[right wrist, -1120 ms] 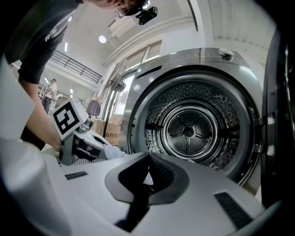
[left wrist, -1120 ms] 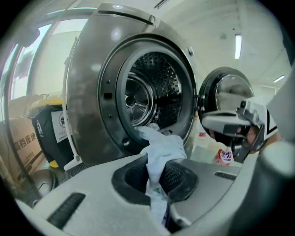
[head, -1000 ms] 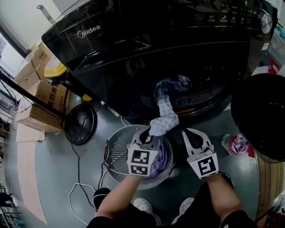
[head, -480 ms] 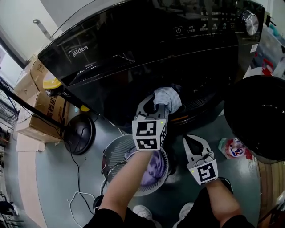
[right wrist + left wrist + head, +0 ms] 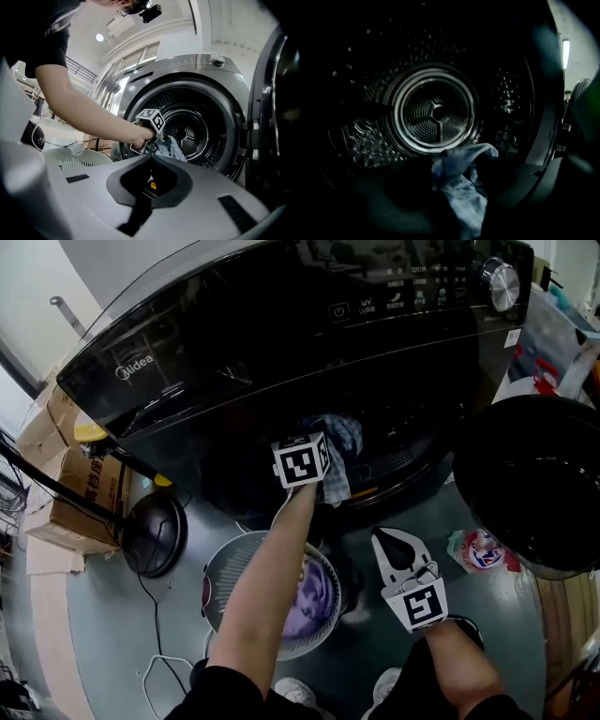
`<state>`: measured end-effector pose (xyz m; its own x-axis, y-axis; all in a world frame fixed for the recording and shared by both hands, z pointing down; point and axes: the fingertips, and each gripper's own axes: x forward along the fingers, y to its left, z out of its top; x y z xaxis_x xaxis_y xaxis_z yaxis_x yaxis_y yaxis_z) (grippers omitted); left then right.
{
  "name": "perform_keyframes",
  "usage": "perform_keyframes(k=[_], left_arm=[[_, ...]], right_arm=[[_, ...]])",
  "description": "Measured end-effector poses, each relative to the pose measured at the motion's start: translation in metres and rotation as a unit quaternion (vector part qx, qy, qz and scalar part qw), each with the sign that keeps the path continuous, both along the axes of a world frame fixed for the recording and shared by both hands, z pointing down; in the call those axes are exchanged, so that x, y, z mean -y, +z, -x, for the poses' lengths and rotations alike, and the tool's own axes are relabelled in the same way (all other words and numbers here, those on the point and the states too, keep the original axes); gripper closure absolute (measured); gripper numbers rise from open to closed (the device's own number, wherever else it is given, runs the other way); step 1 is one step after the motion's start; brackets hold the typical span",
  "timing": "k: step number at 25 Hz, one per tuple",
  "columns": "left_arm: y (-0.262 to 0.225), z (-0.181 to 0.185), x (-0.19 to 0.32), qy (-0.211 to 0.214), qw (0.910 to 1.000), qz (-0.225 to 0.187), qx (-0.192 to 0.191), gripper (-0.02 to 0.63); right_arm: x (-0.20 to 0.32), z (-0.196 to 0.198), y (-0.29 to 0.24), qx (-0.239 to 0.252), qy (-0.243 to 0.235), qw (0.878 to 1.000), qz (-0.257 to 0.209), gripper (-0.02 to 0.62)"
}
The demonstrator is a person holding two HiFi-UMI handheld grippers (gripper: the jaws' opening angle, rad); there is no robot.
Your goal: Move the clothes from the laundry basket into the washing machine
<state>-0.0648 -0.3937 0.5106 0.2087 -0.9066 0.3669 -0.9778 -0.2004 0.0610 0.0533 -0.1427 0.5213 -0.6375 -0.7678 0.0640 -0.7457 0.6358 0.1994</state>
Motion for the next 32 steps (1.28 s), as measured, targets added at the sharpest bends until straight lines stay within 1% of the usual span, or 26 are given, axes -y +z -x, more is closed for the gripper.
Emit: perform_keyframes(k=[1,2,3,5,8,12,15,18,20,24,25,26,29,31,32], left_arm=[[0.015,-0.001,0.001,0.012,0.9996,0.027,0.0,0.268],[0.024,-0.004,-0.001,0.023,0.9989,0.041,0.004,0.256],[0.027,-0.008,-0.006,0.034,0.9986,0.04,0.011,0.255],[0.016,-0.023,-0.018,0.056,0.998,0.01,0.027,0.253],[-0.004,-0.046,-0.04,0.088,0.9949,-0.027,0.042,0.253],[-0.019,-0.06,-0.073,0.118,0.9894,-0.062,0.057,0.253],[-0.028,-0.059,-0.1,0.13,0.9872,-0.08,0.047,0.255],[-0.038,-0.053,-0.129,0.137,0.9853,-0.094,0.038,0.255],[-0.044,-0.047,-0.149,0.141,0.9842,-0.103,0.033,0.255],[-0.065,-0.025,-0.188,0.14,0.9832,-0.117,0.01,0.258],[-0.073,-0.018,-0.197,0.137,0.9828,-0.124,0.007,0.272],[-0.081,-0.01,-0.207,0.132,0.9824,-0.132,0.004,0.313],[-0.1,0.017,-0.234,0.112,0.981,-0.158,-0.004,0.493],[-0.101,0.034,-0.25,0.098,0.981,-0.168,-0.005,0.566],[-0.097,0.043,-0.257,0.091,0.9818,-0.167,-0.004,0.589]], right_arm=[[0.0,0.002,-0.002,0.003,-0.002,1.0,-0.001,0.589],[0.0,0.003,-0.005,0.009,-0.003,1.0,-0.004,0.589],[0.0,0.003,-0.009,0.016,-0.004,1.0,-0.008,0.589],[0.0,0.004,-0.016,0.023,-0.007,1.0,-0.015,0.589],[0.002,0.007,-0.014,0.019,-0.008,1.0,-0.012,0.589],[0.005,0.01,-0.016,0.029,-0.008,0.999,-0.018,0.589],[0.004,0.012,-0.014,0.018,-0.012,1.0,-0.015,0.589],[0.004,0.015,-0.019,0.017,-0.015,1.0,-0.019,0.589],[0.004,0.018,-0.024,0.015,-0.016,0.999,-0.023,0.589],[0.007,0.027,-0.035,0.004,-0.026,0.999,-0.031,0.589],[0.008,0.031,-0.038,0.003,-0.029,0.999,-0.034,0.589],[0.009,0.034,-0.04,0.002,-0.033,0.999,-0.035,0.589],[0.009,0.049,-0.048,-0.008,-0.044,0.998,-0.038,0.589],[0.008,0.062,-0.053,-0.012,-0.054,0.998,-0.04,0.589],[0.006,0.069,-0.054,-0.012,-0.062,0.997,-0.043,0.589]])
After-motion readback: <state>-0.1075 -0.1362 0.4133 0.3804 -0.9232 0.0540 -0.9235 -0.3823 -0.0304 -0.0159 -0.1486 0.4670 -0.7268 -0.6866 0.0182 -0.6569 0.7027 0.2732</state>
